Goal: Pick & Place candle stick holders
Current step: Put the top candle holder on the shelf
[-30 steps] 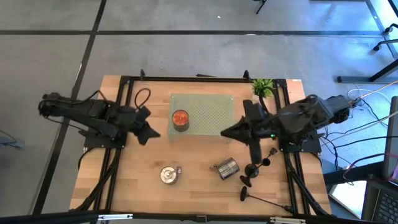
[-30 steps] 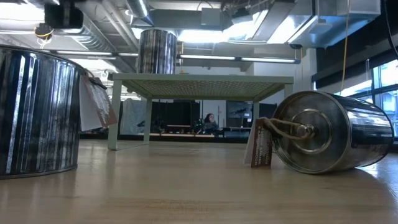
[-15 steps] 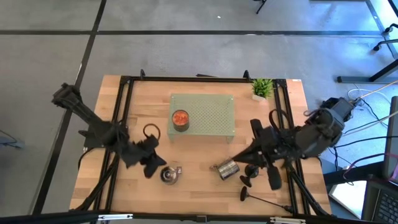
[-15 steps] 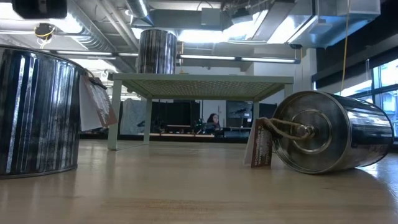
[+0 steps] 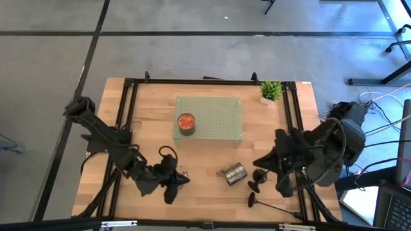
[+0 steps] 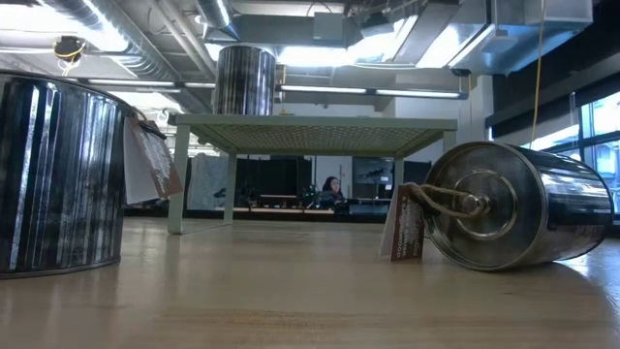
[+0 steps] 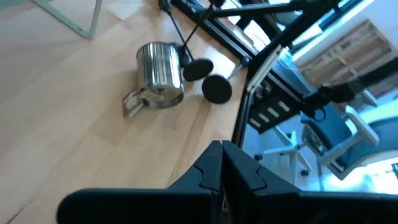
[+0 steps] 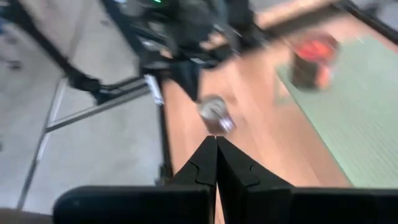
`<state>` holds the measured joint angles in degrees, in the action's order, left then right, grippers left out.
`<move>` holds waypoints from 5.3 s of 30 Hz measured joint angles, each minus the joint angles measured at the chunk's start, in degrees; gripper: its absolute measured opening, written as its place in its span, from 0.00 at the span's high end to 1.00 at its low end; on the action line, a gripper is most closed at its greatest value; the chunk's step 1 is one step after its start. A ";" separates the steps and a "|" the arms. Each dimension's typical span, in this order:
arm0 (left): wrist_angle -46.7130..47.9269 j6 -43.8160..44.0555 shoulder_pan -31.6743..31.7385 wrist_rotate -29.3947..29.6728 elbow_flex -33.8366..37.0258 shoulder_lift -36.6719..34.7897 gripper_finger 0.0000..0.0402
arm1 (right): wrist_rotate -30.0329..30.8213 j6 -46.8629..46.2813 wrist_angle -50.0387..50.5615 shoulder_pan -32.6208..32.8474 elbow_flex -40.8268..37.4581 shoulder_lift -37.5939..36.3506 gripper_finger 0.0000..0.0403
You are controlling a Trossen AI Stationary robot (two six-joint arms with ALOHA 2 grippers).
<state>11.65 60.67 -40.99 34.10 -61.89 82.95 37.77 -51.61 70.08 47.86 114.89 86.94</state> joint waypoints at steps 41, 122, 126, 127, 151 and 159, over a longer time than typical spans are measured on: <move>-5.65 -8.96 -8.14 4.95 -0.24 3.68 1.00 | -25.03 -74.23 20.12 15.30 -10.12 13.03 0.95; -5.52 -5.43 -8.81 3.78 -0.22 3.63 1.00 | -6.07 -75.00 18.05 6.91 -25.07 17.99 1.00; -5.44 -5.95 -8.85 3.82 -0.22 3.63 1.00 | -8.67 -75.00 17.05 8.54 -25.07 17.99 1.00; -5.42 -5.95 -8.85 3.83 -0.22 3.63 1.00 | -8.99 -75.00 16.03 8.97 -25.07 17.99 0.99; -5.45 -5.85 -8.85 3.74 -0.22 3.63 1.00 | -17.03 -83.16 18.70 11.64 -27.44 18.16 0.38; -5.75 -5.30 -8.90 3.49 -0.22 3.63 1.00 | -15.50 -83.65 18.33 10.52 -31.23 18.05 0.38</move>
<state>5.90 55.37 -49.89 37.59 -62.11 86.59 22.26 -135.26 88.41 58.38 83.66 104.99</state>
